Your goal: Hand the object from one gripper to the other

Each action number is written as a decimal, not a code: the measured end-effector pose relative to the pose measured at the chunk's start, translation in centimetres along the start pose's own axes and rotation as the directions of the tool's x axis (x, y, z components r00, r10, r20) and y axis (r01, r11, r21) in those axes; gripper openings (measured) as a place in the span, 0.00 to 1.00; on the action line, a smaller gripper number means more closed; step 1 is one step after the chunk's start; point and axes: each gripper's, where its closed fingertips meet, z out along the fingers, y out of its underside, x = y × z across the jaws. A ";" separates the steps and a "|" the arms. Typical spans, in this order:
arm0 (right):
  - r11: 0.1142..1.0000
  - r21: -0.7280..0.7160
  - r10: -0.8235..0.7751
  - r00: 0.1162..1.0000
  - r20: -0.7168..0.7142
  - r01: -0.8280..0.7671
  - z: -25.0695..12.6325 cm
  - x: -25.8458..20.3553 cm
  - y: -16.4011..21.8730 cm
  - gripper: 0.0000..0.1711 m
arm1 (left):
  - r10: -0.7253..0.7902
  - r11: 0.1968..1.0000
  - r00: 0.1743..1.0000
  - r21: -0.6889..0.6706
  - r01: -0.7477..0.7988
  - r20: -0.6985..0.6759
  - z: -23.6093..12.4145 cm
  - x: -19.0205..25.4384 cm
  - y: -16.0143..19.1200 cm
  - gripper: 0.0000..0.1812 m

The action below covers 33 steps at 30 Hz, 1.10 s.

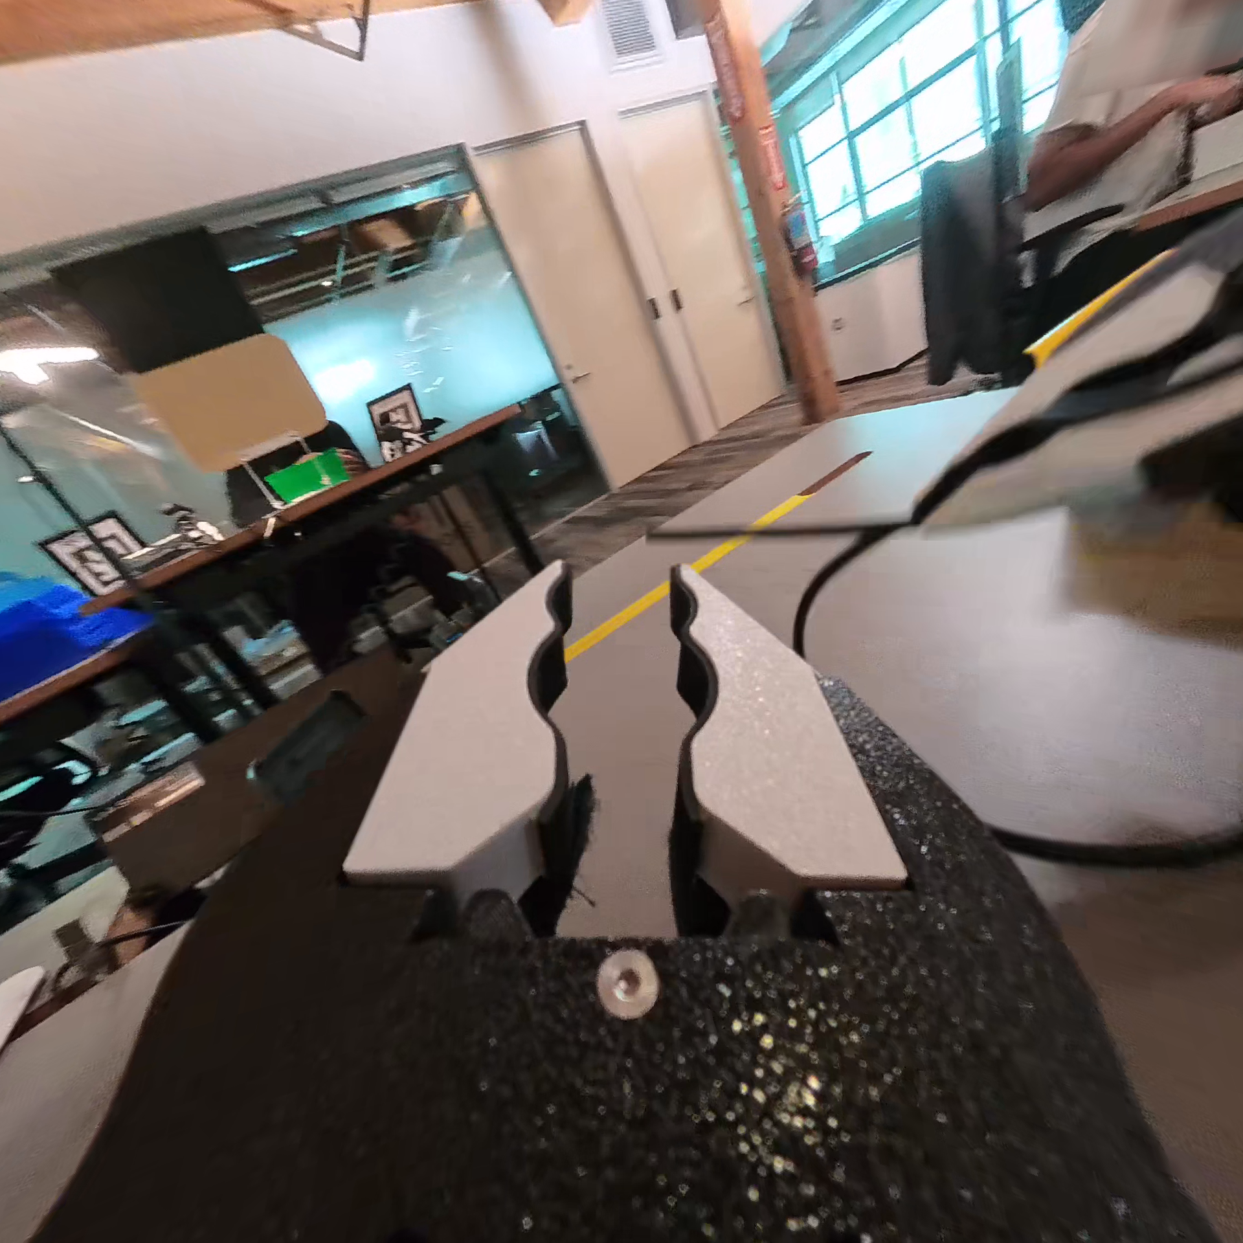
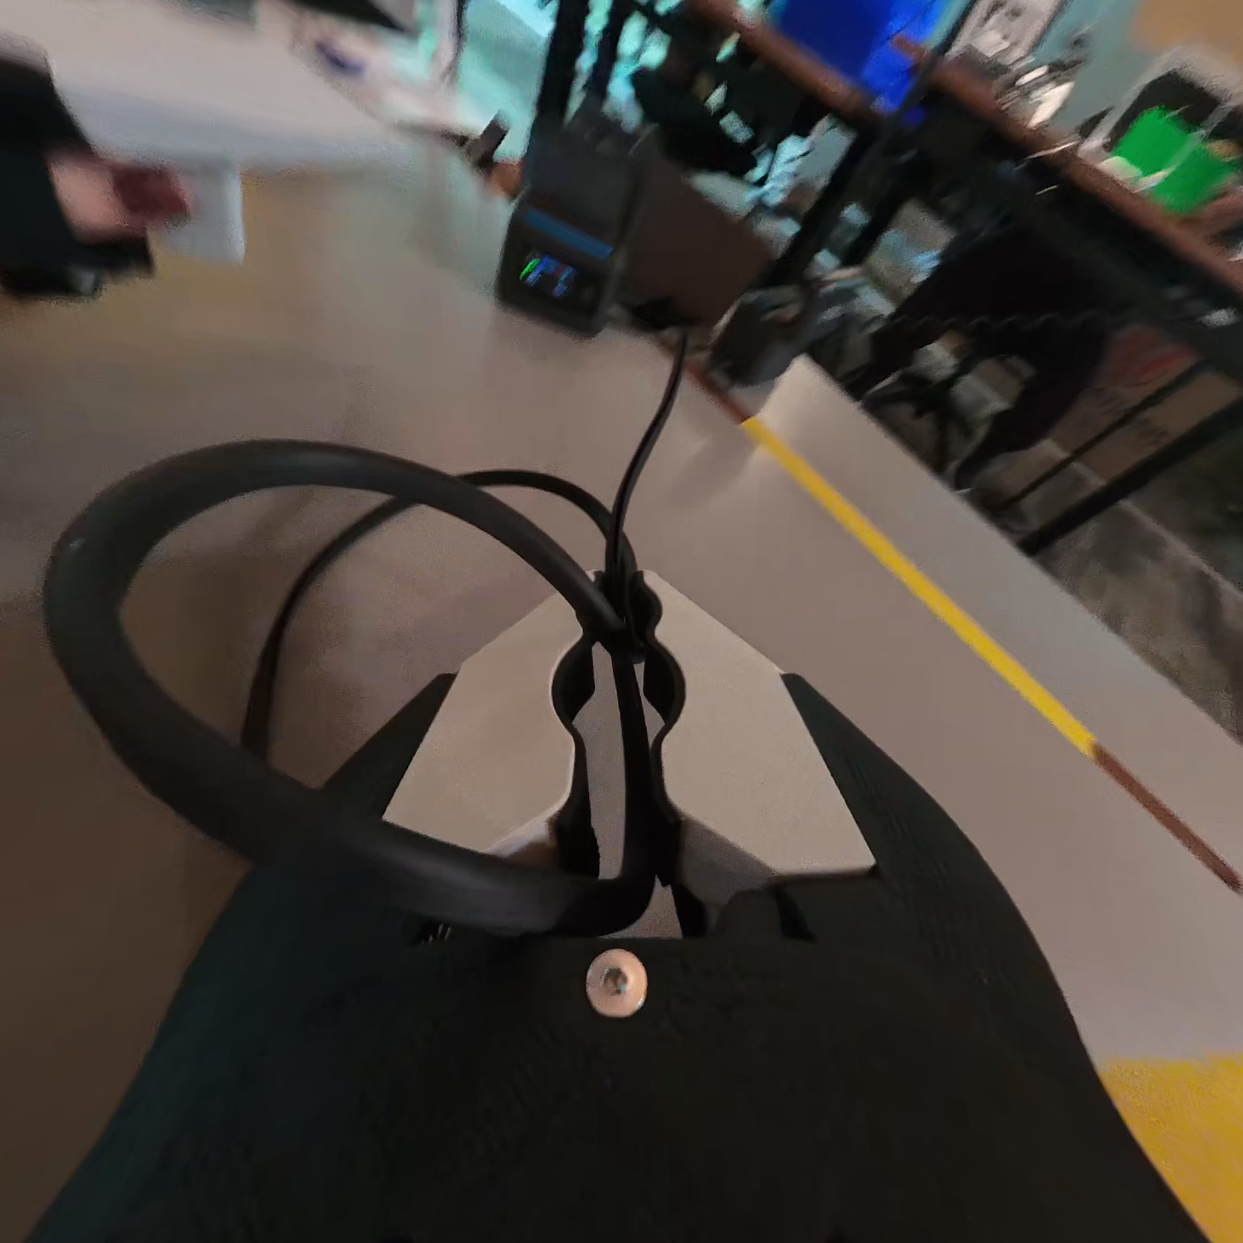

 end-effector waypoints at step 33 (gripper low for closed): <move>0.997 -0.028 0.048 0.837 -0.546 -0.075 -30.5 21.9 -3.4 0.00 | -0.027 0.999 0.994 -0.027 0.030 0.108 -0.1 -0.8 1.4 0.11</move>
